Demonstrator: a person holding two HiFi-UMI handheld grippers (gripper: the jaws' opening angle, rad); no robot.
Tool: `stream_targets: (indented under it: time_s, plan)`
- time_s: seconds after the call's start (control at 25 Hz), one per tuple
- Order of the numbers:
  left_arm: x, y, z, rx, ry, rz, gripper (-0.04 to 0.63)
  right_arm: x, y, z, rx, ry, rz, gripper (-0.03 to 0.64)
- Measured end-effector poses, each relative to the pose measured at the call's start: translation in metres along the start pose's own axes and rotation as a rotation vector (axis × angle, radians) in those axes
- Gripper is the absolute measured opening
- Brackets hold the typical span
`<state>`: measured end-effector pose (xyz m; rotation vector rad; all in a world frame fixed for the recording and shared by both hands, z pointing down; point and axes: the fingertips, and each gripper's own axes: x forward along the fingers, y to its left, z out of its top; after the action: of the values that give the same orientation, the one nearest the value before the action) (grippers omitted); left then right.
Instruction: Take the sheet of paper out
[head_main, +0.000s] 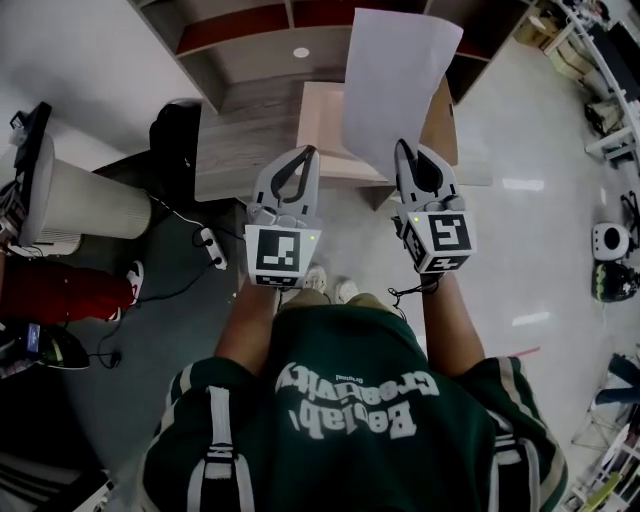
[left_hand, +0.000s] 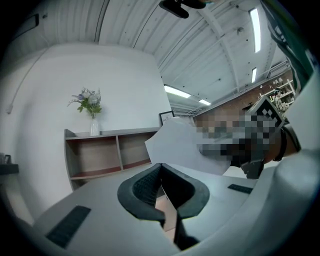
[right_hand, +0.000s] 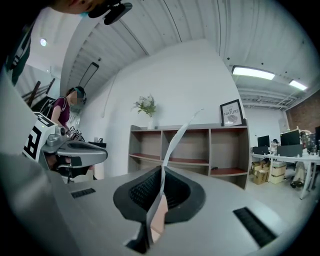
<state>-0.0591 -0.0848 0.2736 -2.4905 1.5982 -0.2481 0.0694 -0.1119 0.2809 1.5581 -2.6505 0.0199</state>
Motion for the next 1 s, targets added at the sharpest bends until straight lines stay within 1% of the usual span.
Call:
stream_targets:
  time_s: [0.12, 0.28, 0.44, 0.6, 0.8, 1.0]
  plan:
    - [-0.012, -0.011, 0.002, -0.002, 0.000, 0.017, 0.018, -0.016, -0.001, -0.005, -0.010, -0.011, 0.001, 0.034]
    - [-0.021, -0.026, 0.006, 0.026, -0.002, 0.037, 0.018, -0.033, -0.002, -0.008, -0.033, -0.019, 0.004, 0.034]
    - [-0.032, -0.035, 0.004, 0.018, -0.002, 0.046, 0.018, -0.046, 0.002, -0.007, -0.058, -0.036, -0.005, 0.034]
    - [-0.038, -0.045, 0.004, -0.003, -0.002, 0.045, 0.018, -0.058, 0.007, -0.013, -0.062, -0.023, 0.005, 0.034]
    - [-0.042, -0.054, 0.007, 0.007, 0.000, 0.039, 0.018, -0.066, 0.014, -0.014, -0.072, -0.034, 0.029, 0.034]
    - [-0.048, -0.058, 0.012, 0.018, -0.004, 0.042, 0.018, -0.072, 0.013, -0.010, -0.076, -0.046, 0.022, 0.034]
